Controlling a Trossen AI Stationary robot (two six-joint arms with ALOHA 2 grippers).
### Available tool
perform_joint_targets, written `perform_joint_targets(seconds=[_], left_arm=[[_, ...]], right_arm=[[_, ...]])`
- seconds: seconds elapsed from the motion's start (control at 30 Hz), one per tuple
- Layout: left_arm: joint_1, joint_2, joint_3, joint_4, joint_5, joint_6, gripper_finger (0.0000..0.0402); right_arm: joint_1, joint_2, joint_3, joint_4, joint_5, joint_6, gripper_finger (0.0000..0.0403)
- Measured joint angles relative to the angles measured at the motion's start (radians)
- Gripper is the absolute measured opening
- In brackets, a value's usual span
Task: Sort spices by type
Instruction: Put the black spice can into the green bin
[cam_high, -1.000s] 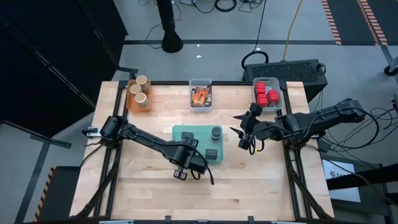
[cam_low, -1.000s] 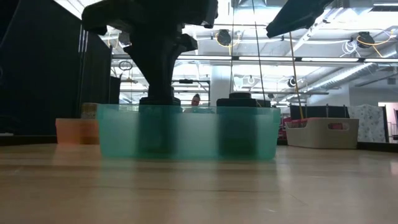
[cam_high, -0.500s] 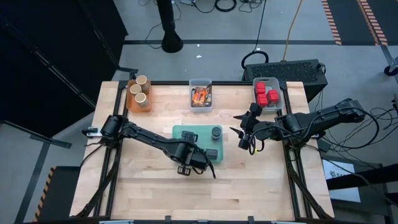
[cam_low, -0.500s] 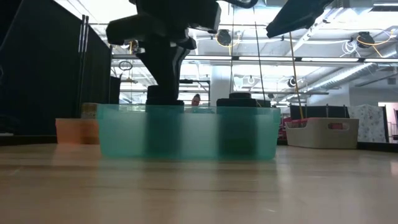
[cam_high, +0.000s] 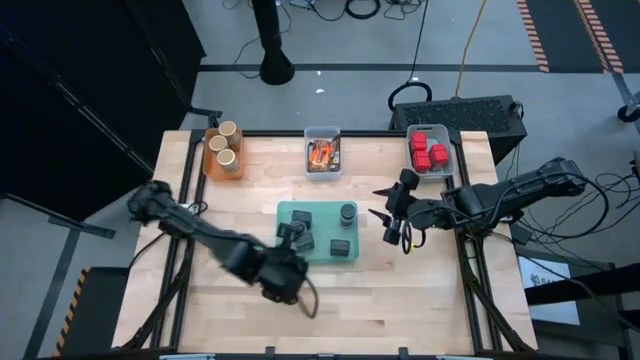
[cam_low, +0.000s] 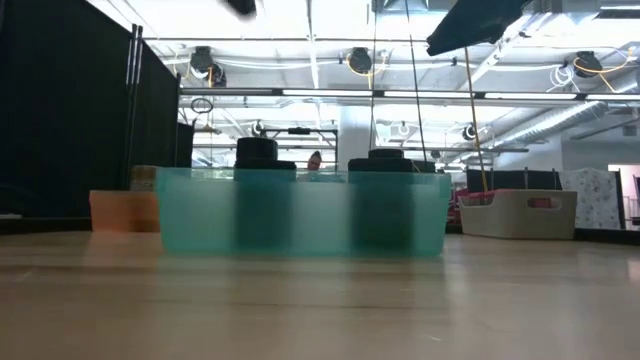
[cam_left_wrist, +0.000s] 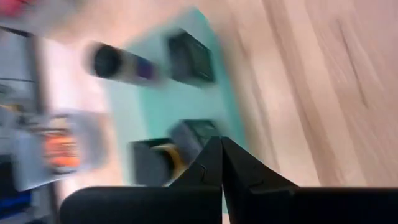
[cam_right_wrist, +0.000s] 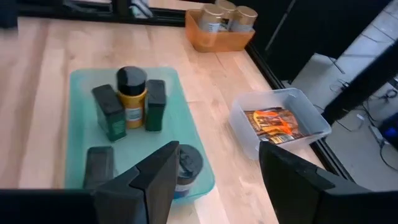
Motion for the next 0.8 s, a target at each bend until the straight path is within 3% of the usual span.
perform_joint_targets(seconds=[0.17,0.3,0.5,0.6,0.8], left_arm=[[-0.129,-0.112,-0.036,0.015,-0.262,-0.079,0.0000],[-0.216,-0.209,-0.133,0.027,-0.412,-0.152,0.0000],[-0.246,-0.346,-0.352,0.251,-0.443,-0.143,0.0000],[-0.233,-0.396,-0.444,0.279,-0.499,-0.177,0.0000],[-0.223,-0.466,-0.516,0.232,-0.758,-0.317,0.0000]], right_arm=[[0.032,0.018,0.000,0.069,0.000,-0.057,0.0210],[0.041,0.022,0.000,0.123,0.001,-0.085,0.0210],[0.042,0.036,0.000,0.148,0.000,-0.053,0.0197],[0.039,0.085,0.001,0.217,-0.050,-0.028,0.0166],[0.034,0.222,0.001,0.409,-0.174,-0.091,0.0056]])
